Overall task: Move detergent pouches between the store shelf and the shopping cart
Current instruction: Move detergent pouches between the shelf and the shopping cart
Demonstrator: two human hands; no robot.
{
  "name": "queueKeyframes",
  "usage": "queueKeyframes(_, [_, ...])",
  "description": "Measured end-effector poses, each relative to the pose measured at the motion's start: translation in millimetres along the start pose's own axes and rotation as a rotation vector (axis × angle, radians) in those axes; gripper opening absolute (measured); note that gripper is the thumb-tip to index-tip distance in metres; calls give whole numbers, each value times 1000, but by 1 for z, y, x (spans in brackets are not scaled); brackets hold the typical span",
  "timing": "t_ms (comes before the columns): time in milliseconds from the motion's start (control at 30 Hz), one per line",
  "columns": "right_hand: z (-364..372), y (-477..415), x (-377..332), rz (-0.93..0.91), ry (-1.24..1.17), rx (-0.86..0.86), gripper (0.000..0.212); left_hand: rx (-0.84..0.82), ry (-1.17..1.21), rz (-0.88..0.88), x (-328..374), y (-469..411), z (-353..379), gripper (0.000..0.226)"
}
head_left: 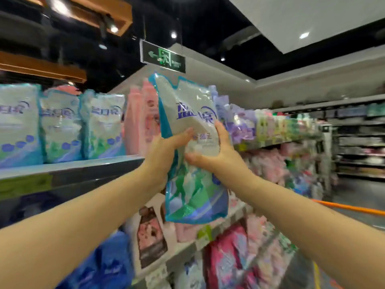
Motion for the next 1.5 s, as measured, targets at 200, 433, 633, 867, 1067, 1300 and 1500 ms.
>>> queueKeyframes(200, [-160, 35, 78, 153, 265, 231, 126, -189, 180, -179, -125, -19, 146, 16])
queueKeyframes(433, [-308, 80, 194, 353, 396, 474, 110, -381, 276, -351, -290, -34, 288, 17])
queueKeyframes(633, [-437, 143, 299, 607, 436, 710, 103, -620, 344, -679, -439, -12, 426, 15])
queueKeyframes(867, [-562, 242, 454, 989, 342, 808, 110, -681, 246, -1129, -632, 59, 539, 33])
queueKeyframes(1067, [-628, 317, 590, 1208, 137, 911, 90, -672, 148, -1457, -782, 119, 593, 28])
queueKeyframes(1300, [-645, 388, 703, 1429, -78, 939, 64, -675, -175, -1607, -913, 190, 589, 24])
queueKeyframes(1500, [-641, 416, 760, 1660, 17, 773, 73, -629, -338, -1488, -963, 210, 563, 50])
Point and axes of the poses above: each hand's wrist, its own y-axis away from the middle knuckle, its own z-axis out of the palm, x = y × z, the point moved 7 cm from there along -y, towards the middle knuckle, and after that the axes turned 6 degrees about -y, right-handed, at the moved point
